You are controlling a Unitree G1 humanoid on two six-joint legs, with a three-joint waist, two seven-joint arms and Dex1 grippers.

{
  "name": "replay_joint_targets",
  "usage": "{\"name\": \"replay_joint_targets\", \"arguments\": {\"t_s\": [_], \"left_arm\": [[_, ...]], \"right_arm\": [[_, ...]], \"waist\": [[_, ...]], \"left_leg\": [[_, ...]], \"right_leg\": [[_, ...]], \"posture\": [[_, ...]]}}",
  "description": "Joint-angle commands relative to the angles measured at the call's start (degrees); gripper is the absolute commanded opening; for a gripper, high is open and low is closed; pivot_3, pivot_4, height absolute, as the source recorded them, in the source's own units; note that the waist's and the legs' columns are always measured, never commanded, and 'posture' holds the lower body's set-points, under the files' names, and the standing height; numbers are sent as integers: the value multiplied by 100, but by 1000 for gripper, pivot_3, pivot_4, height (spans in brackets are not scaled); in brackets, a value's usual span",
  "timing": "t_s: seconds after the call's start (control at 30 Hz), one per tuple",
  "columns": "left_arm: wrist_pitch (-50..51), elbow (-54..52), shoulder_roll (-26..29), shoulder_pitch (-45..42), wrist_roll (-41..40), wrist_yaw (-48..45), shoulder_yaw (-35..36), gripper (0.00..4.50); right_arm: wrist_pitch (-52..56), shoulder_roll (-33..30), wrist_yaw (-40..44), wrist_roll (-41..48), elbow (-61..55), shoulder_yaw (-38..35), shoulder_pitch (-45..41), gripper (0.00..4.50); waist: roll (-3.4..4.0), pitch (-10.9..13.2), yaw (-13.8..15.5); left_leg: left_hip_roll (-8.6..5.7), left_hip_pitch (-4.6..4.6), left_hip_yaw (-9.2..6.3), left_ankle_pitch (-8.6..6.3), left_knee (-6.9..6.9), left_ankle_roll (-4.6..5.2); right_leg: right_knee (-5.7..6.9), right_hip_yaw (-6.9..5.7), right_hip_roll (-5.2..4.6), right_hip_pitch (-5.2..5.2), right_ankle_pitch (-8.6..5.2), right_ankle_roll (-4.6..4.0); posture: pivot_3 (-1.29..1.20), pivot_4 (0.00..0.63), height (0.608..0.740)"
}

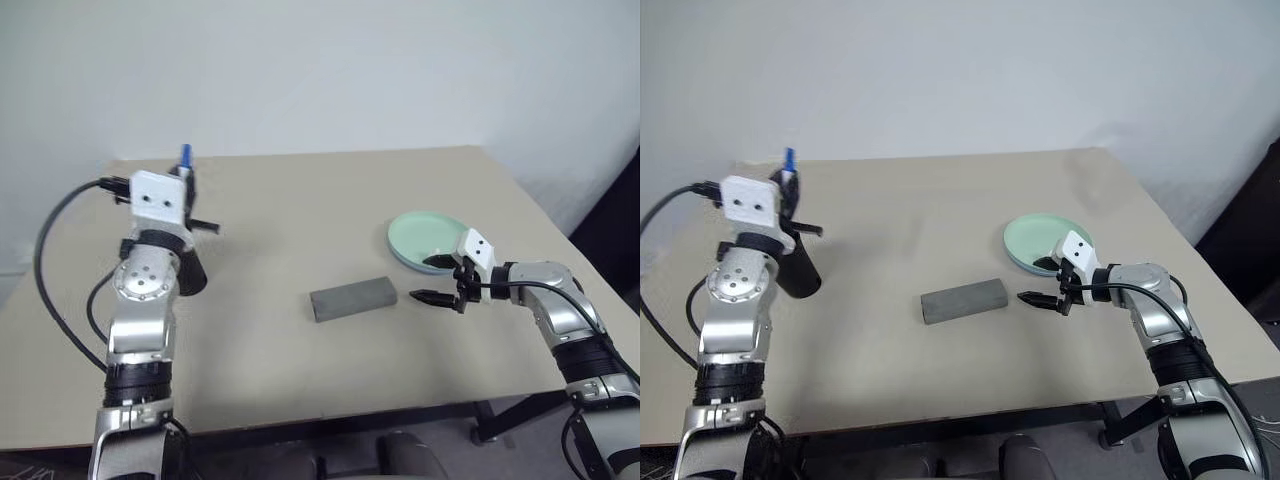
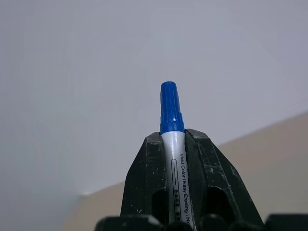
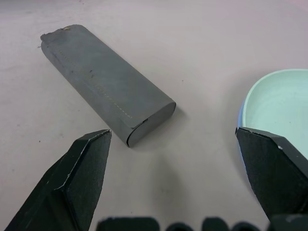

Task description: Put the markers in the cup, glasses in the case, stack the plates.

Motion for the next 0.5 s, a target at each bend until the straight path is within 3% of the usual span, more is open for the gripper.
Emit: {"name": "replay_joint_targets", "arguments": {"t_s": [0.03,0.37,0.5], "left_arm": [[-405,397,125,-218,304,460,123,140],[-1499,1419,68,-294,299,611,0,140],[-1807,1878,57,-455,306,661,-34,1461]], "right_arm": [[-8,-44,-58,44,-222,-160,-85,4500],[7,-59,-120,61,-270,-178,-26,4500],[13,-41,-134,62,-269,-166,-55,4500]], "waist": [[0,0,6],[-1,-1,17],[-2,-1,21]], "left_leg": [[-1,0,0,0,0,0],[0,1,-1,0,0,0],[0,1,0,1,1,-1]], "right_leg": [[0,0,-1,1,0,1],[2,-2,-2,1,1,0],[3,-5,-1,1,0,2]], "posture": [[0,0,740],[0,0,740],[0,0,740]]}}
